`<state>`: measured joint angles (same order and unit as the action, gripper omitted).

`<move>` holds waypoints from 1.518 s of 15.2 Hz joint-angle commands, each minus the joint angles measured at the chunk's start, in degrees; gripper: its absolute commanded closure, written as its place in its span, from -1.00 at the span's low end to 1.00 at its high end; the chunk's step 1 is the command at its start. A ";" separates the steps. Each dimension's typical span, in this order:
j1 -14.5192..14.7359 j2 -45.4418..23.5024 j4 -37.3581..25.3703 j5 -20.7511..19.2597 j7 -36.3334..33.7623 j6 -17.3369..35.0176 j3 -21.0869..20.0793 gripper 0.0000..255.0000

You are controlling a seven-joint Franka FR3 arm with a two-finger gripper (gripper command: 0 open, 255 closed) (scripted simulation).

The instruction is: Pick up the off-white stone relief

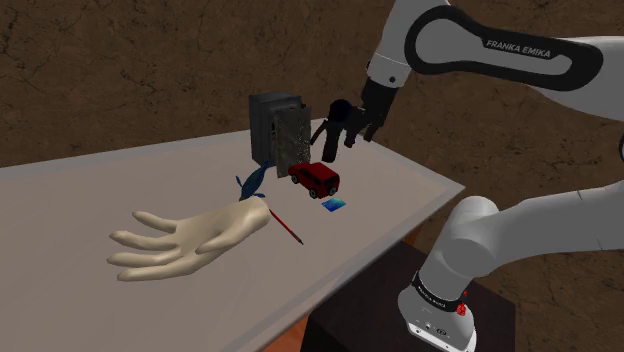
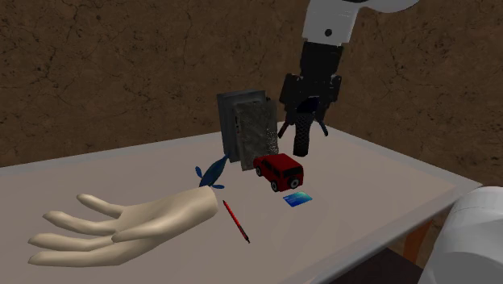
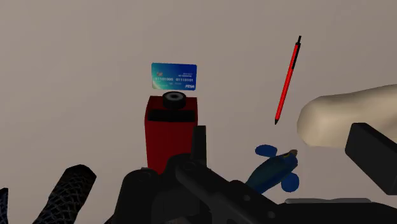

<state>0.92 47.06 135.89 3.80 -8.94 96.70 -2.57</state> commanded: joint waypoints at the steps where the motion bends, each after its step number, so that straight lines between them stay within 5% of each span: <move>1: 0.00 0.00 0.00 0.00 0.00 0.00 0.00 -1.00; 8: -6.36 -8.05 2.89 -5.39 -20.62 16.50 -15.10 -1.00; 13: -14.91 -17.91 -0.26 -14.80 -38.59 24.04 -26.97 -1.00; 17: -23.99 -27.97 -6.05 -27.08 -55.55 25.05 -37.43 -1.00; 20: -30.20 -37.93 -12.38 -39.51 -69.52 21.08 -45.13 -1.00; 23: -31.74 -50.70 -20.20 -53.55 -82.71 12.10 -49.60 -1.00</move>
<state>-30.37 1.04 118.71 -44.31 -86.63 112.29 -50.69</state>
